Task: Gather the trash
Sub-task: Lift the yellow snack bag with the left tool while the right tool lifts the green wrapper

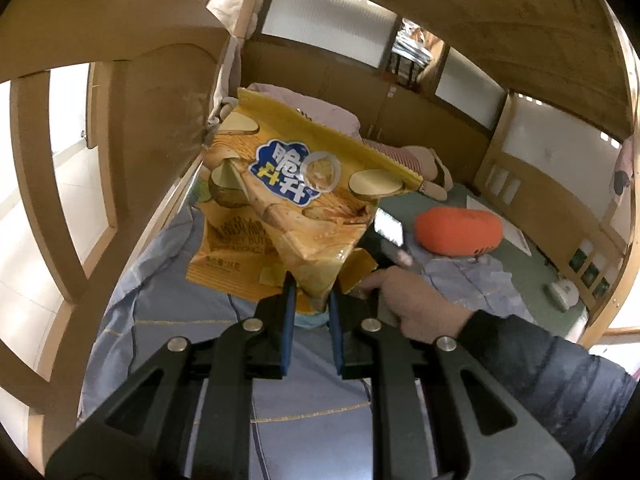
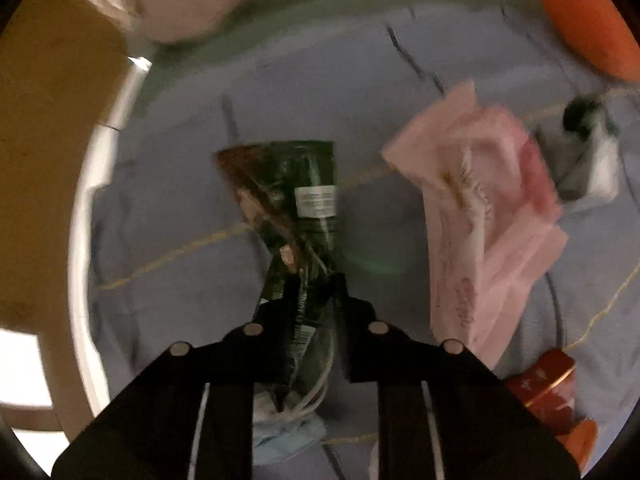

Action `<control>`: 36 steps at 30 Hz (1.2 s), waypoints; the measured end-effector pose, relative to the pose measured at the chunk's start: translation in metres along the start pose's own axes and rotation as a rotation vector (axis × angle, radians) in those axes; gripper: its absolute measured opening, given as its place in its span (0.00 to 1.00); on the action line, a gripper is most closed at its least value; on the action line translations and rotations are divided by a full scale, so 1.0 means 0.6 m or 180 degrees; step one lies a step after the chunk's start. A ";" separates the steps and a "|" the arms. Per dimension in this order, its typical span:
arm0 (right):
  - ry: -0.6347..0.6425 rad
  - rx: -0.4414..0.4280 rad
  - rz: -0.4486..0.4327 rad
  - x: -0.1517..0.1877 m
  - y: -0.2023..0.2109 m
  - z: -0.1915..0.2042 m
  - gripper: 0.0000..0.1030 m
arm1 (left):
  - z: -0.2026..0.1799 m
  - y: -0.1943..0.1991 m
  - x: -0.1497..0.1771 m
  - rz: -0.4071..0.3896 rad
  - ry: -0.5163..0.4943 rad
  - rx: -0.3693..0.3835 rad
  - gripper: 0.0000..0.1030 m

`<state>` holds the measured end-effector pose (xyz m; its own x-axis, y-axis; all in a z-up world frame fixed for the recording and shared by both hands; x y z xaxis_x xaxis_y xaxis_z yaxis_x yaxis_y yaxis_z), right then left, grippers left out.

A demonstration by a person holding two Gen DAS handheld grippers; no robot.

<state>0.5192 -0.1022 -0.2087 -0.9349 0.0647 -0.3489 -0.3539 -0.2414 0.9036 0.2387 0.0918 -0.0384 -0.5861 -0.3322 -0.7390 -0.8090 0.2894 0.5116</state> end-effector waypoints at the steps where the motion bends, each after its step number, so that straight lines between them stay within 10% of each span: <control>1: 0.0121 -0.0070 -0.0192 0.004 0.036 0.010 0.16 | -0.001 -0.001 0.000 0.0012 -0.0003 0.0002 0.16; 6: 0.0539 -0.0382 -0.1142 0.078 0.258 0.024 0.16 | -0.003 -0.003 0.004 0.0065 0.0043 0.0049 0.16; 10: 0.0618 -0.0378 -0.1880 0.241 0.442 -0.024 0.16 | -0.015 0.001 0.010 0.0119 0.0009 0.0087 0.16; 18: 0.0608 0.0029 -0.1870 0.497 0.484 -0.069 0.17 | -0.052 0.047 0.092 0.0271 -0.0153 0.0095 0.16; 36: 0.0832 0.0010 -0.2056 0.556 0.538 -0.055 0.17 | -0.085 0.141 0.228 0.0356 -0.0307 -0.0090 0.16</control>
<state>0.0938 -0.1903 -0.0414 -0.5002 -0.0410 -0.8649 -0.8376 -0.2304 0.4954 0.0880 0.0247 -0.0739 -0.6668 -0.2110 -0.7148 -0.7407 0.2939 0.6042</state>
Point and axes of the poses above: each gripper's, at about its wrist camera, not at the fingertips, and y roughly against the way its jaws point, z to its left, x to its underside, the point moved 2 cm from there along -y, roughly the way its jaws point, and after that the axes turned 13 degrees about y, right-handed, at the moved point
